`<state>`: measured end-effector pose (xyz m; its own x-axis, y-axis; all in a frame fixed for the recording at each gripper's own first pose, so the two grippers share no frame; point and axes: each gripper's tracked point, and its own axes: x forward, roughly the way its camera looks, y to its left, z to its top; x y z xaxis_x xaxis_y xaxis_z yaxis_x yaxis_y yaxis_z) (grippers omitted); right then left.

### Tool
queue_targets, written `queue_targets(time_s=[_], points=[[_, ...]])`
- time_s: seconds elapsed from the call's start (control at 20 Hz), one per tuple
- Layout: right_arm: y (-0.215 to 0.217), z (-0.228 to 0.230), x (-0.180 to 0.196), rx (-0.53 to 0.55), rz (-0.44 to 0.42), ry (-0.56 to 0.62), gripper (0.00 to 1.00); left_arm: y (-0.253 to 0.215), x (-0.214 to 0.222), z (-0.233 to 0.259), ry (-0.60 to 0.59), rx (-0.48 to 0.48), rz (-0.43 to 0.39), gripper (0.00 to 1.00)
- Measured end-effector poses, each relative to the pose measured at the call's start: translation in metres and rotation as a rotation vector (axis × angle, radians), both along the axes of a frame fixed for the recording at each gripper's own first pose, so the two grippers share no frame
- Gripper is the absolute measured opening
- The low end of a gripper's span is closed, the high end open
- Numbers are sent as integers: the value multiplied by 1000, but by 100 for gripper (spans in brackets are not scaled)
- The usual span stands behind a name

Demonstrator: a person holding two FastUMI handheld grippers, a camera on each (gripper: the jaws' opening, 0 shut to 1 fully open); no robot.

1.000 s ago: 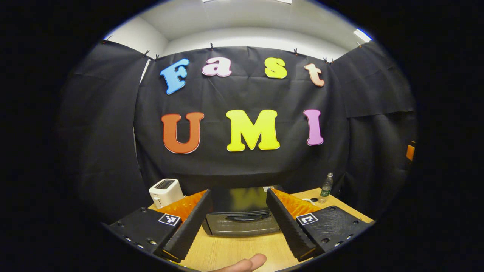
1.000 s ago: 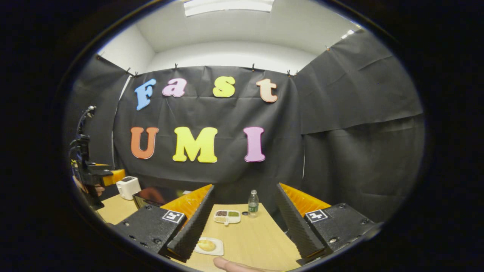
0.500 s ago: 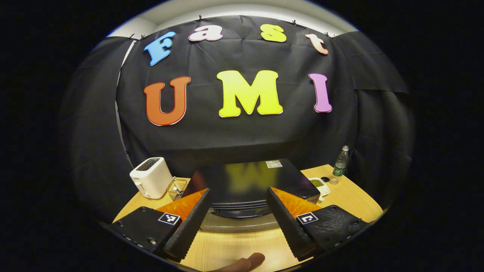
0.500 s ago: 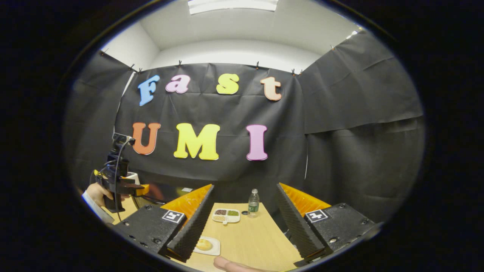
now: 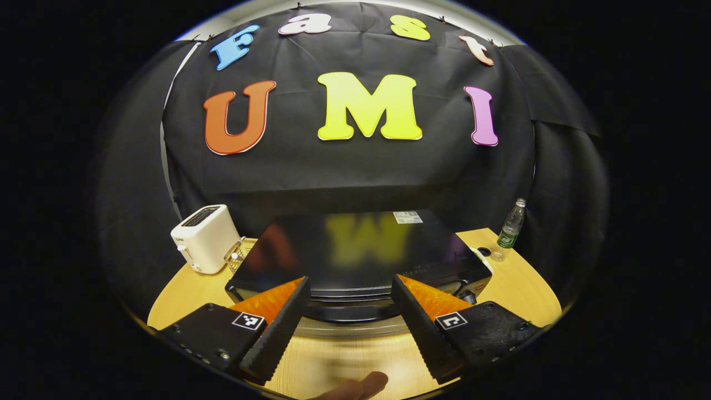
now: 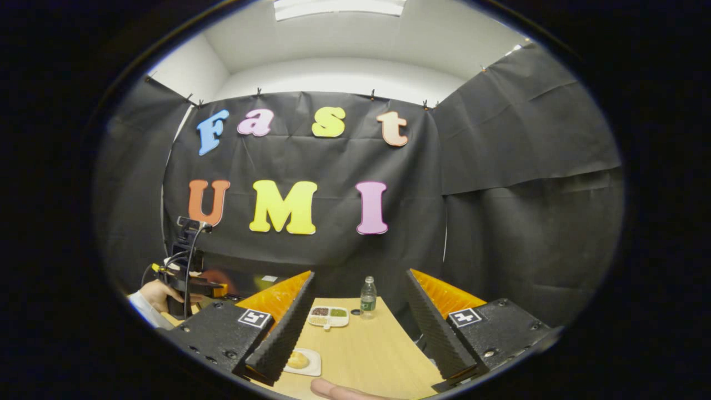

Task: Open the electric oven with the left hand, put the food in, and close the electric oven.

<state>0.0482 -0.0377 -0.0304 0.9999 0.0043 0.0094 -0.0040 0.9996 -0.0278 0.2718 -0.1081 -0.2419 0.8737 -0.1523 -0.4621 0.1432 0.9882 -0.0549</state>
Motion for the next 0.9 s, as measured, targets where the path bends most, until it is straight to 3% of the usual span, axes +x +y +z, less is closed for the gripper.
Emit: queue_targets(time_s=[0.15,0.45,0.9], points=[[1,-1,0,15,6,-1,96,-3,-4,-16,56,-19,-4,96],[2,8,-15,-20,15,-33,96,-3,-7,-19,40,5,-8,97],[2,18,-37,9,16,-51,100,3,-58,-28,76,22,-23,97]])
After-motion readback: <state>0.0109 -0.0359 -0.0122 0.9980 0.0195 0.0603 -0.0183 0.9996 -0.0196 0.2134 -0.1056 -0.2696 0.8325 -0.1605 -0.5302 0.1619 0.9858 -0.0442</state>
